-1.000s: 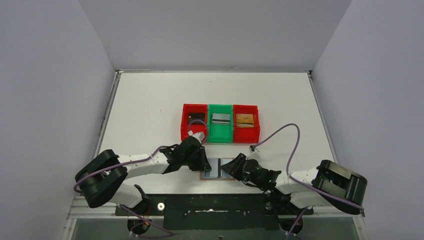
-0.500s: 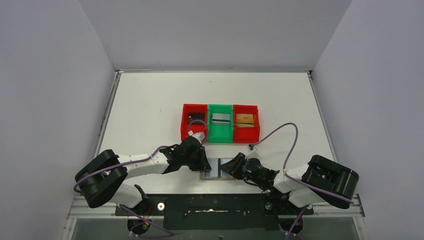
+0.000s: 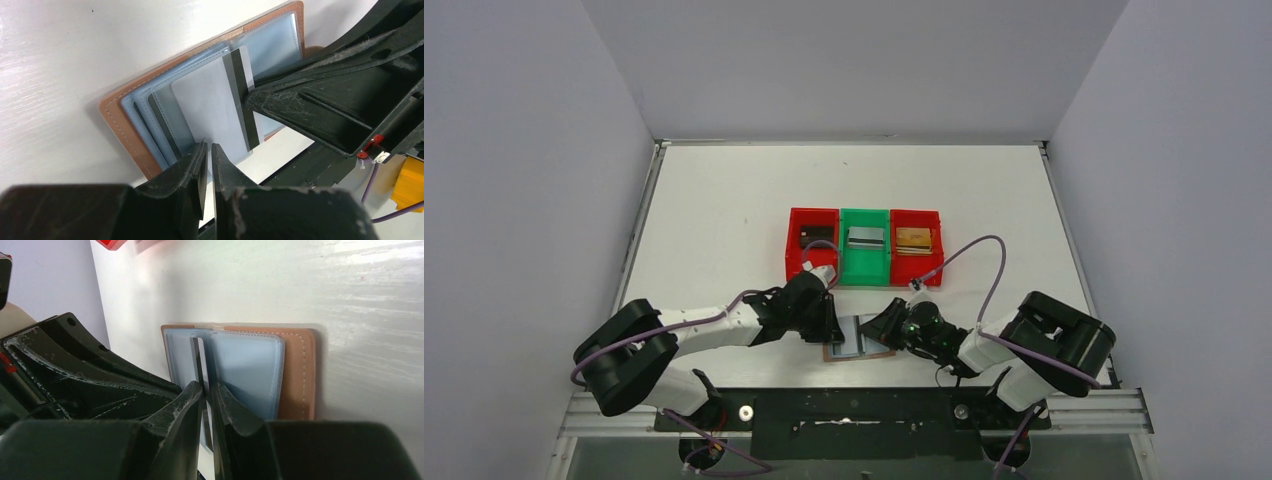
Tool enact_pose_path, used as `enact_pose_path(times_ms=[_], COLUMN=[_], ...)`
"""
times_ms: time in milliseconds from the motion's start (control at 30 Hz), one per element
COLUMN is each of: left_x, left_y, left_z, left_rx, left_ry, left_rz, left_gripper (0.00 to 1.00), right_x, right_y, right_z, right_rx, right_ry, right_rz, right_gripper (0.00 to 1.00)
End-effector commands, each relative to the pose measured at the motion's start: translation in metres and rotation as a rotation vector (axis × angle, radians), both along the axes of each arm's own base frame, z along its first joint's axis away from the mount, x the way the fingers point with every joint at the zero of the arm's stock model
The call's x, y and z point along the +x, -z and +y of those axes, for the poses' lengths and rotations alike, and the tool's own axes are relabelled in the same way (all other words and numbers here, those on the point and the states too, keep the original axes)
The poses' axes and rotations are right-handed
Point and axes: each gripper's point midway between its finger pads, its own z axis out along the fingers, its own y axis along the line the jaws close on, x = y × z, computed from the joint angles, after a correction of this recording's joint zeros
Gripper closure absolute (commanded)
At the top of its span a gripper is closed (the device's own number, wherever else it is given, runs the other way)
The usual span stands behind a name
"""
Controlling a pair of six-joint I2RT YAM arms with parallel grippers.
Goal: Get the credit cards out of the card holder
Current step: Remove the credit card from the card holder.
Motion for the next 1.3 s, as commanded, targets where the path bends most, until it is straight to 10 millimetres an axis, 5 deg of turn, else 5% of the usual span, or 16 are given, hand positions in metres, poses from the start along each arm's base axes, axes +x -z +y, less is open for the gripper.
enact_pose_path(times_ms=[0,233,567,733,967,1267], left_x=[-0.013,-0.015,-0.014,-0.013,-0.011,-0.013], left_y=[0.025,0.032,0.038,0.036,0.036,0.037], left_z=[0.025,0.030,0.028,0.027,0.024,0.029], left_rx=[0.111,0.116,0.137,0.135,0.145,0.147], left_ry=[0.013,-0.001,0.016,0.024,0.032,0.011], left_rz=[0.053,0.062,0.071,0.066,0.064,0.069], left_gripper=[0.90,0.92,0.92,0.92,0.93,0.94], right_x=[0.004,0.002,0.006,0.006,0.003,-0.005], right_y=[-0.013,-0.010,-0.001,-0.005,-0.020,-0.015], right_z=[0.014,0.001,-0.021,-0.025,-0.003,-0.009], right_rx=[0.063,0.087,0.023,0.028,0.091,0.120], right_ry=[-0.043,-0.002,0.091,0.109,0.013,0.023], right_rz=[-0.041,-0.020,0.006,-0.011,-0.040,-0.026], right_gripper=[0.85,0.97,0.99,0.92,0.74,0.79])
